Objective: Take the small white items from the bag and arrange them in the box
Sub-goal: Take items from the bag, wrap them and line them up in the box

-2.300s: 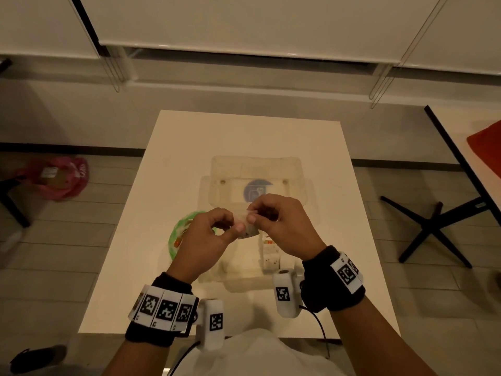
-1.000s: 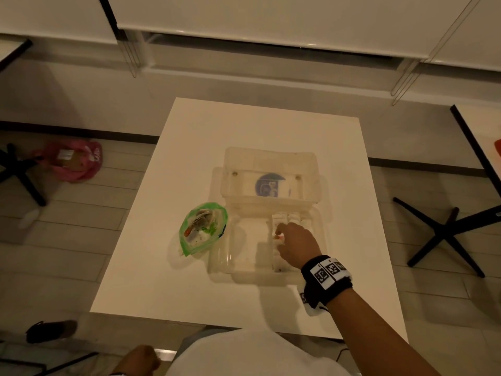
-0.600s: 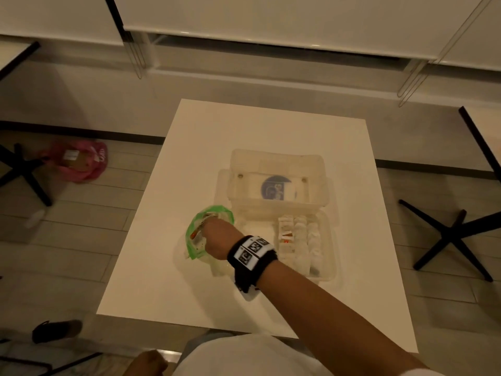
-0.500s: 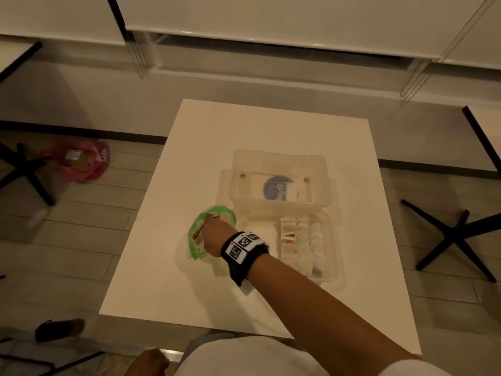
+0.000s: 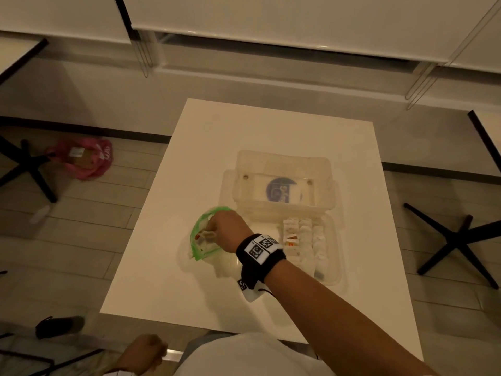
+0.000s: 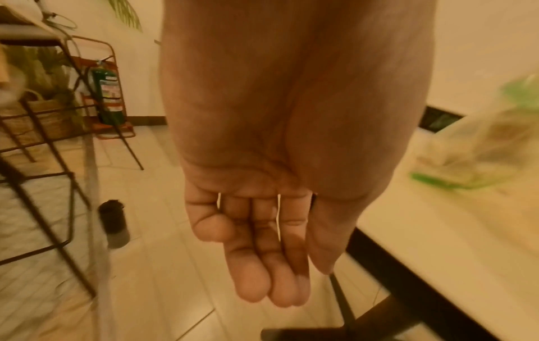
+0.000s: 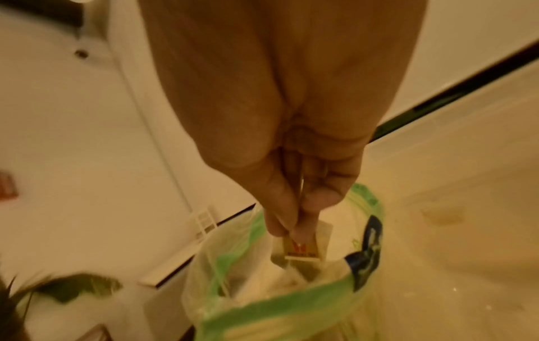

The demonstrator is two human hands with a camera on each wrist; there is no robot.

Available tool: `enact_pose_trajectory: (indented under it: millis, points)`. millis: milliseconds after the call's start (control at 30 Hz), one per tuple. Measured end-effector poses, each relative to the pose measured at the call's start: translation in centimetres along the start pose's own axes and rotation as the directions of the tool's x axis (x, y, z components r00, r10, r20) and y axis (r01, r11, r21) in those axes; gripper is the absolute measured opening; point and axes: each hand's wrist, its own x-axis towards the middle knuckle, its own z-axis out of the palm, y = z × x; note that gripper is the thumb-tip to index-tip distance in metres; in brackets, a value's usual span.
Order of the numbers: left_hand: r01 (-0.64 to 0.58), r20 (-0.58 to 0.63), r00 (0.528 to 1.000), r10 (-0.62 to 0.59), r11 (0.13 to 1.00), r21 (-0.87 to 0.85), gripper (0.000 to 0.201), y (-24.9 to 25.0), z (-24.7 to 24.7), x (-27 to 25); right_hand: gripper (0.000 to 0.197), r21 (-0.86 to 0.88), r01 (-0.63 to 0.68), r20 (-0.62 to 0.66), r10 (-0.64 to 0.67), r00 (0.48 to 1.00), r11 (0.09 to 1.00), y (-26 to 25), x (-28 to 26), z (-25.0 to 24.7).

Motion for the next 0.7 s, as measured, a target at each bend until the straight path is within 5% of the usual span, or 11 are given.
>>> enact_pose_trajectory:
  millis: [133,300,467,567,700]
  points:
    - [-0.122,0.001,0.993,0.122,0.992,-0.032,0.035,3.6,-3.1,-1.0,0.020,0.349,-0.016,-0.223,0.100,0.970,0.937,1.4,-1.4,-0.2]
    - [-0.320,-0.040,0.947,0.318,0.946,-0.051,0.034,9.6,-6.1,-3.8,0.016,0.559,0.016,-0.302,0.185,0.935,0.829,2.6,-2.2,-0.3]
    - [-0.527,-0.214,0.836,0.505,0.847,-0.061,0.021,15.8,-7.3,-7.9,0.019,0.682,0.025,-0.274,0.225,0.935,0.731,3.6,-2.4,-0.4]
    - [-0.595,-0.317,0.783,0.535,0.792,-0.134,0.006,18.5,-7.3,-9.2,0.020,0.771,0.038,-0.234,0.227,0.945,0.636,3.7,-2.7,-0.6]
    - [-0.643,-0.379,0.754,0.537,0.721,-0.258,0.014,21.3,-6.8,-10.1,0.019,0.881,0.066,-0.167,0.178,0.970,0.469,3.2,-4.1,-1.2]
